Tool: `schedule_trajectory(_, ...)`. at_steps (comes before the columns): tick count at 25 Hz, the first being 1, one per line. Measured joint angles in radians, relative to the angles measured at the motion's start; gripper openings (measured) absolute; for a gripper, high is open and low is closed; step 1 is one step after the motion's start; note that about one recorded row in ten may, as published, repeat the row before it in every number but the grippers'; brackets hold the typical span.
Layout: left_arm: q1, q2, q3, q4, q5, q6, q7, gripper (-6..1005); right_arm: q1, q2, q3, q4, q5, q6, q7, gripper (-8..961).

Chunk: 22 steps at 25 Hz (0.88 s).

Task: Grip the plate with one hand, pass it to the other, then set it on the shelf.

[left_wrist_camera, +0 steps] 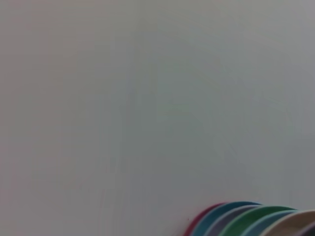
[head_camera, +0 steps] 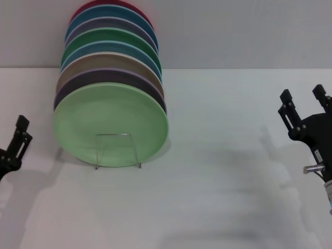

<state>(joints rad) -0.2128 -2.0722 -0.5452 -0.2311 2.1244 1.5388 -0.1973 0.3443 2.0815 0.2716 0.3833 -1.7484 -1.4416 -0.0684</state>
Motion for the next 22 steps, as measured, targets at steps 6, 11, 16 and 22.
schedule_trajectory(6,0.0,-0.002,-0.039,-0.014,0.0,-0.044,0.006,793,0.017,0.0,0.004,-0.049,0.0,0.001,0.007,699)
schedule_trajectory(11,-0.006,-0.002,-0.047,-0.013,0.0,-0.057,0.013,789,0.022,0.001,0.004,-0.061,0.0,0.002,0.004,698)
schedule_trajectory(16,-0.015,-0.002,-0.057,-0.016,0.0,-0.057,0.011,788,0.026,0.001,0.004,-0.065,0.004,-0.001,0.004,698)
schedule_trajectory(22,-0.035,-0.002,-0.059,-0.016,-0.002,-0.057,0.005,784,0.047,0.004,0.005,-0.084,0.006,0.0,0.002,698)
